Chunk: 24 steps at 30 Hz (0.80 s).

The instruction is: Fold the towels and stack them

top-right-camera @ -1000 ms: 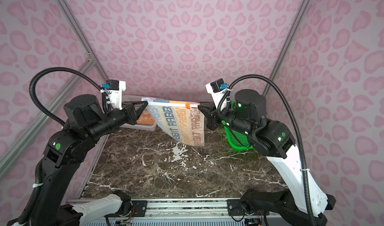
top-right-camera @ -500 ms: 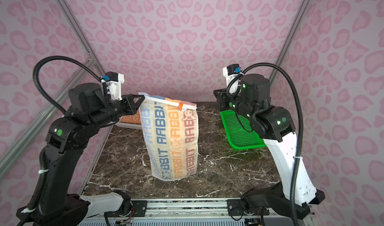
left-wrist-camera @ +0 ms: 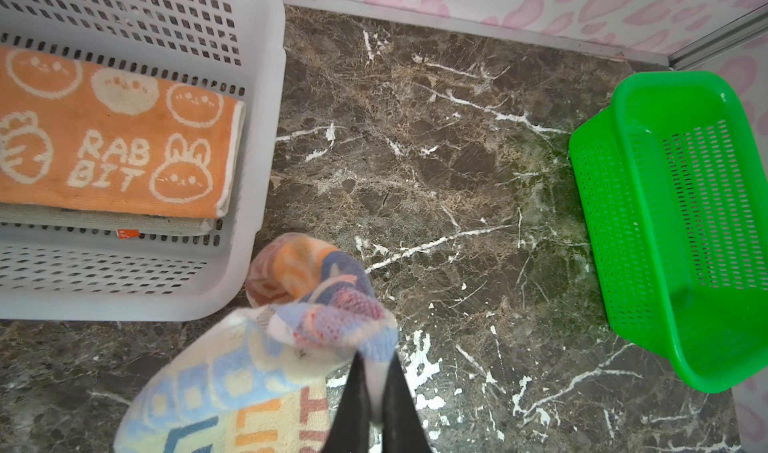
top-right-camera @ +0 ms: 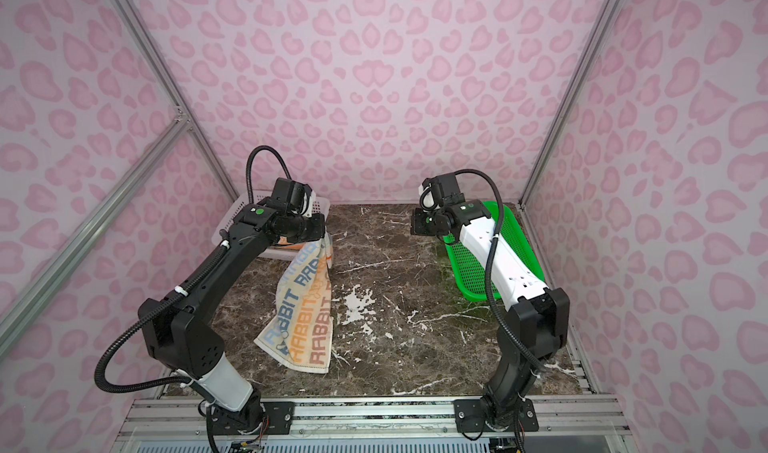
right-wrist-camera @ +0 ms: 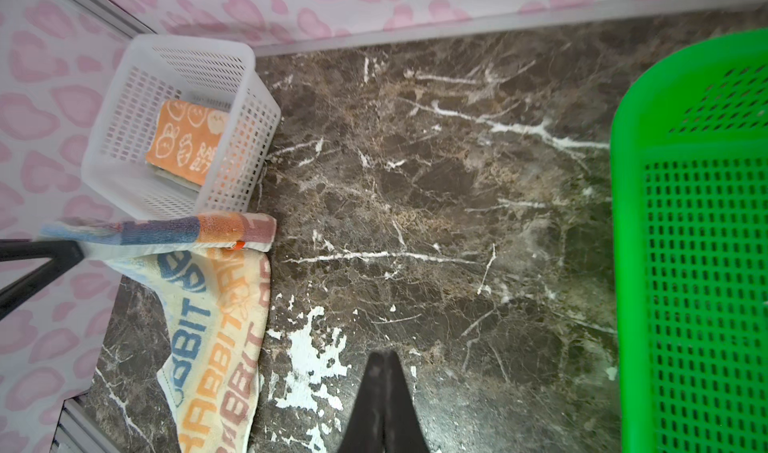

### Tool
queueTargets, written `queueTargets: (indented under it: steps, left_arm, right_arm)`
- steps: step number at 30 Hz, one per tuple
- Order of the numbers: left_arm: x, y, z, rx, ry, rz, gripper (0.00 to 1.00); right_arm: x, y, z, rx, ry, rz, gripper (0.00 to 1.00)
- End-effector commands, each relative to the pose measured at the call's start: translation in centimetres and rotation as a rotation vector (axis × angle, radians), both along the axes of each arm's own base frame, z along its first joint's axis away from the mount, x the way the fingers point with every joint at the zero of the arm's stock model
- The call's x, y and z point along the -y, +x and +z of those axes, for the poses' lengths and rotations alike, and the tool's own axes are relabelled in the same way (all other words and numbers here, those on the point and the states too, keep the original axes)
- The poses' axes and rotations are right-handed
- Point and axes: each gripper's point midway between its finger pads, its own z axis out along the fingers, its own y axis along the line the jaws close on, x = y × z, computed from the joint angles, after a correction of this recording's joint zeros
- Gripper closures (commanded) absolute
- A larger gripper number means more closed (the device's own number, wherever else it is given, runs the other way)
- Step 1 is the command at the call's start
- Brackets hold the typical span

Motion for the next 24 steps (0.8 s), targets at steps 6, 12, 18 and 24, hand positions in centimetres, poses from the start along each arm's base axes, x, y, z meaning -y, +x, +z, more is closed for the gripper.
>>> queueTargets:
  steps: [6, 12, 18, 24]
  left_arm:
    - [1.3, -0.4, 1.6, 0.045, -0.051, -0.039, 0.98]
    - [1.3, -1.8, 2.7, 0.072, -0.034, -0.039, 0.97]
    - [-0.2, -3.2, 0.7, 0.045, 0.015, -0.009, 0.97]
    - [-0.6, -3.7, 0.2, 0.041, 0.03, -0.008, 0.98]
  right_arm:
    - [-2.1, -0.4, -3.0, -0.045, 0.056, 0.054, 0.78]
    - [-6.4, -3.2, -6.5, -0.073, 0.103, 0.159, 0.47]
    - [-11.0, -5.0, -10.3, -0.063, 0.068, 0.281, 0.33]
    - [-14.2, -6.0, -14.3, -0.107, 0.11, 0.337, 0.28]
